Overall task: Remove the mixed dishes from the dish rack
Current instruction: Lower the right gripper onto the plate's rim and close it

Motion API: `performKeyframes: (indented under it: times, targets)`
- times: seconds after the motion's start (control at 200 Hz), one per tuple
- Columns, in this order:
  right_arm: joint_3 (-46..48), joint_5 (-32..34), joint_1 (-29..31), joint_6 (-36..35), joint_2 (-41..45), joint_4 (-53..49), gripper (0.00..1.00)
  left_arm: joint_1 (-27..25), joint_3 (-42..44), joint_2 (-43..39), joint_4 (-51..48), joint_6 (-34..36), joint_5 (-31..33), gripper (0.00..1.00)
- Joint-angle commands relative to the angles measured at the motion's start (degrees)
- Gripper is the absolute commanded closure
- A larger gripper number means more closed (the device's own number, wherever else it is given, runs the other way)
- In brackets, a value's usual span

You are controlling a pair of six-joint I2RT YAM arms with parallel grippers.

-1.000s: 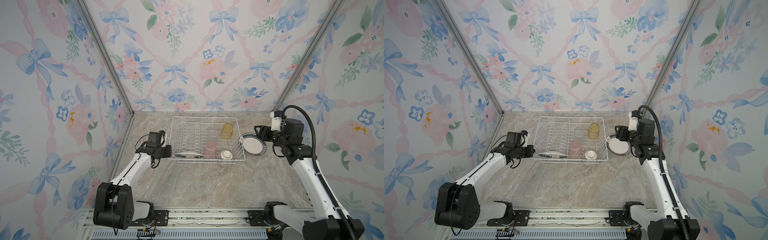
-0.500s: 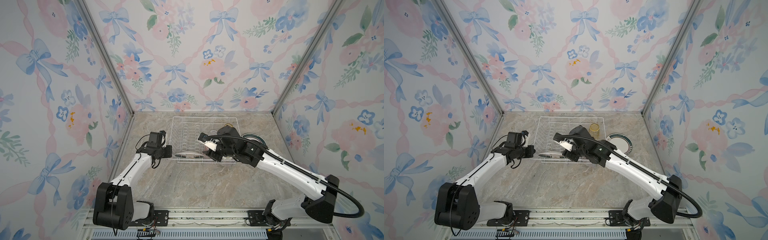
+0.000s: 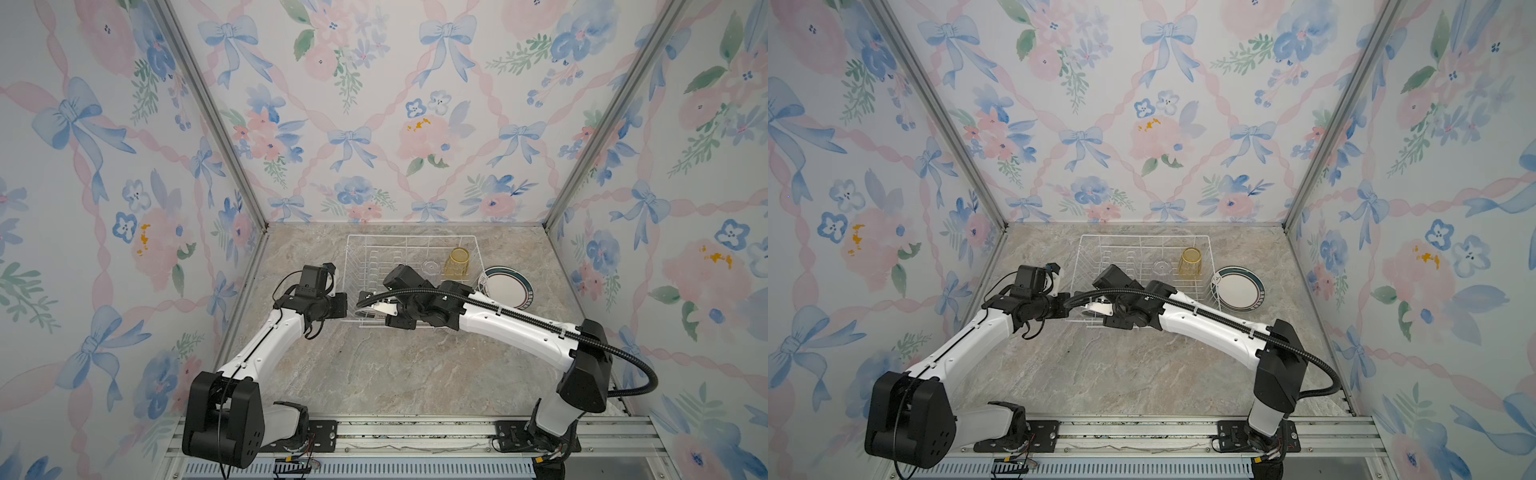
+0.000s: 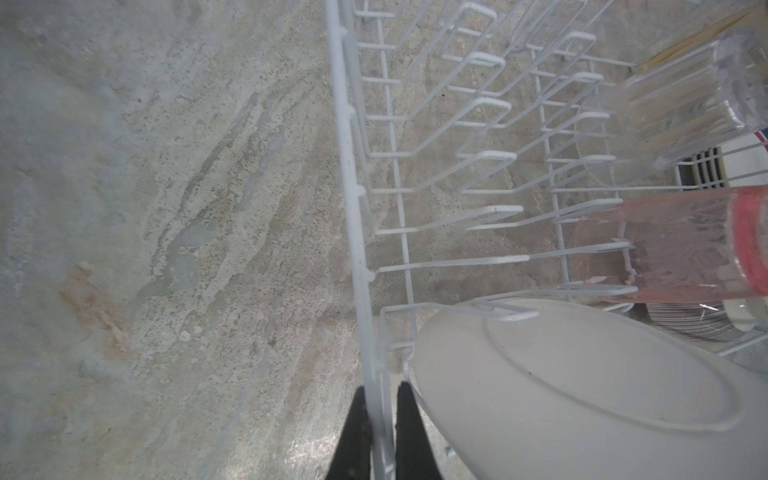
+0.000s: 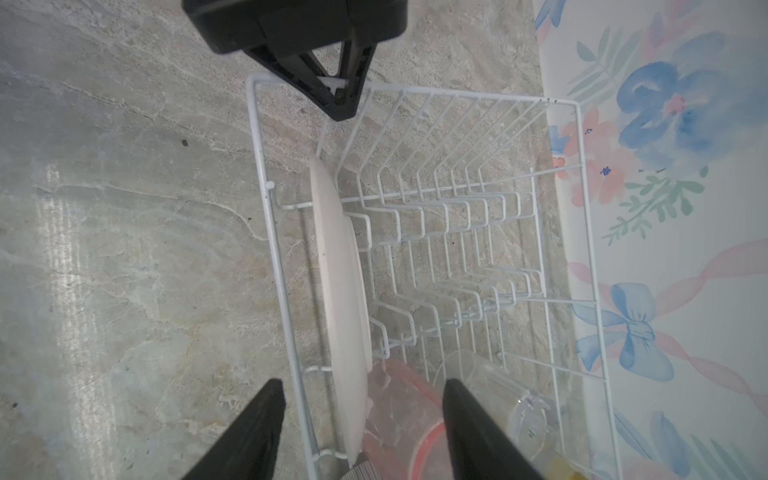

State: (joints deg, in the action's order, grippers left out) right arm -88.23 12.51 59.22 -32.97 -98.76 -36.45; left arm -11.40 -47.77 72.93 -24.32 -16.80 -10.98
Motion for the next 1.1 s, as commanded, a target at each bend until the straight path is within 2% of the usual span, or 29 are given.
performKeyframes:
  times: [0.0,0.2,0.48,0.745,0.905,1.095]
  targets:
    - [-1.4,2.4,0.4,-1.9,-1.9,-0.7,0.36,-0.4,0.0,-1.1,1.9,1.5,-2.7,0.92]
    - [-1.9,3.3,0.4,-2.5,-4.5,1.0,0.39,-0.1,0.0,-1.2,1.9,1.8,-2.7,0.92]
    - [-1.9,6.1,0.2,-3.5,-8.2,4.3,0.53,0.5,0.9,-1.8,1.9,1.9,-2.8,0.92]
    - [-1.8,7.4,0.1,-3.7,-9.3,5.5,0.74,0.9,1.3,-1.8,1.9,2.0,-2.8,0.92]
    - [-0.3,9.6,0.2,-4.0,-8.6,7.7,1.0,1.0,1.1,-1.3,2.0,2.1,-2.8,0.92]
    - [1.8,13.1,0.5,-4.1,-7.6,11.7,1.0,1.2,0.8,-0.9,2.0,2.3,-2.8,0.93]
